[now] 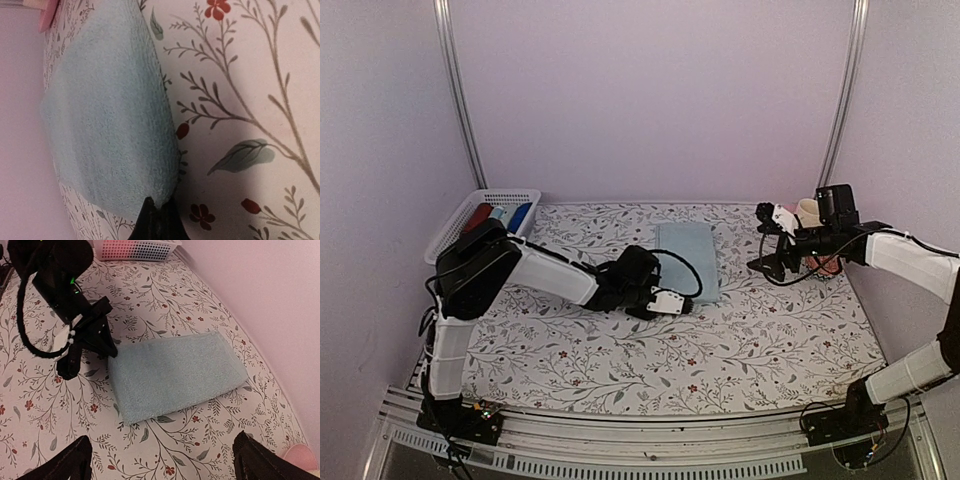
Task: Roll the towels
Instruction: Pick up the towel from the center of the board.
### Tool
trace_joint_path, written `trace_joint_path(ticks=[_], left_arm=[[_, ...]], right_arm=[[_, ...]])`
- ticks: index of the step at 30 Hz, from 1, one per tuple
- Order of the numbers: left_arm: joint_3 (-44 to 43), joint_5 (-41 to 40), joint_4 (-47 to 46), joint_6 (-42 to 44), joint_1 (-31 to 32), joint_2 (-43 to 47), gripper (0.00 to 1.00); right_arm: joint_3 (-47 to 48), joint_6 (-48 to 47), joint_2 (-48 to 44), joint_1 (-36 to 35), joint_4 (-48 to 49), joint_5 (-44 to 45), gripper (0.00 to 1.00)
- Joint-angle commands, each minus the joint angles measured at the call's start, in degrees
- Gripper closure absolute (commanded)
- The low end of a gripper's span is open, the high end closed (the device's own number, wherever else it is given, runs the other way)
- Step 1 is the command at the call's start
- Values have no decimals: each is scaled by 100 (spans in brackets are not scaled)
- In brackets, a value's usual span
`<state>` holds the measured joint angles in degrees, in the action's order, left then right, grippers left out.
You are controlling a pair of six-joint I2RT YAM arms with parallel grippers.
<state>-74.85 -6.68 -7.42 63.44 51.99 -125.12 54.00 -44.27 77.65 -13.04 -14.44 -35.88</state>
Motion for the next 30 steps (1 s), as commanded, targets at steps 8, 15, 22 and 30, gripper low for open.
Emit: trace_joint_path(ticks=[8,15,22,30], left_arm=[[-126,1026,1616,-1133,-64,72,100],[-371,2427,2682,-1904,-226,273,100],[-316,3325,2756,-2430,-479,326,100],[-491,4184,2790,-2750,-809,300,100]], right_arm=[[-1188,-2207,-437,14,357,-1582,1],[-1617,-3010,-200,-425,579,-1238,0],[-2075,-3566,-26,-1038,1118,-426,3],[-2245,-3348,497,-1568,2060,644,11]])
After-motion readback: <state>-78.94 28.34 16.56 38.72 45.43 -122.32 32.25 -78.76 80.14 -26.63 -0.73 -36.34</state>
